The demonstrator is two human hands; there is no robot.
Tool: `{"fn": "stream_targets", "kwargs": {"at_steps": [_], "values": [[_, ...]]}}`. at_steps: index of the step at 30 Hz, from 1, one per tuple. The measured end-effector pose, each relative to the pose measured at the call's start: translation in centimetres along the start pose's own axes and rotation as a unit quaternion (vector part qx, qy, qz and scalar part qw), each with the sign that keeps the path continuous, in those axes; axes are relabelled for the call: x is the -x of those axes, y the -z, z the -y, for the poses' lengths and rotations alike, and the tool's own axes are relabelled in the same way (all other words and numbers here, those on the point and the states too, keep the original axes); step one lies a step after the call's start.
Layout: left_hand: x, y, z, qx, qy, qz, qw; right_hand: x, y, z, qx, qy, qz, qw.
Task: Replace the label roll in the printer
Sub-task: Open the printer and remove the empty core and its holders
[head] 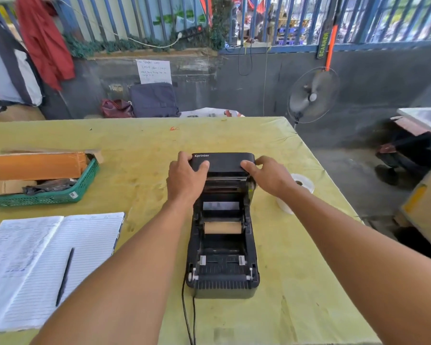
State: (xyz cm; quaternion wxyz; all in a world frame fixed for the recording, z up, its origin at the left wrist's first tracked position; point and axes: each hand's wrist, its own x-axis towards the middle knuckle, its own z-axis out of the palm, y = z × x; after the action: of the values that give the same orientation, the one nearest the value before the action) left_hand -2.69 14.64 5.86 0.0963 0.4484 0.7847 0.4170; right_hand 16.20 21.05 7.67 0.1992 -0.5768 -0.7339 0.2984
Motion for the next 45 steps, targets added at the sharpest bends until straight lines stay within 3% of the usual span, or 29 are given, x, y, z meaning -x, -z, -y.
{"fn": "stream_targets", "kwargs": {"at_steps": [5, 15, 27, 32, 36, 39, 42, 45], "values": [[-3.8, -1.7, 0.6, -0.014, -0.010, 0.020, 1.000, -4.6, -0.3, 0.8, 0.009, -0.024, 0.009, 1.000], [-6.0, -3.8, 1.9, -0.010, -0.052, -0.030, 0.998, -7.8, 0.0, -0.6, -0.079, -0.095, 0.087, 0.988], [-3.6, -4.5, 1.8, -0.018, -0.048, -0.099, 0.994, -6.1, -1.3, -2.0, -0.125, -0.079, 0.076, 0.986], [-2.8, -3.8, 1.8, -0.017, -0.034, -0.078, 0.996, -5.0, -1.9, -3.4, -0.163, -0.105, 0.071, 0.978], [-1.5, -2.9, 2.1, 0.025, -0.015, -0.072, 0.997, -3.9, -2.9, -5.4, -0.074, -0.117, 0.103, 0.985], [1.0, -3.0, 3.9, 0.014, 0.019, -0.079, 0.997, -2.1, -3.9, -7.1, 0.070, -0.051, 0.164, 0.983], [3.3, -3.5, 6.5, -0.109, 0.035, 0.056, 0.992, -0.4, -5.0, -7.7, 0.100, 0.004, 0.225, 0.969], [5.2, -4.2, 8.8, -0.198, 0.013, 0.235, 0.951, 0.5, -6.5, -7.2, 0.132, 0.050, 0.249, 0.958]]}}
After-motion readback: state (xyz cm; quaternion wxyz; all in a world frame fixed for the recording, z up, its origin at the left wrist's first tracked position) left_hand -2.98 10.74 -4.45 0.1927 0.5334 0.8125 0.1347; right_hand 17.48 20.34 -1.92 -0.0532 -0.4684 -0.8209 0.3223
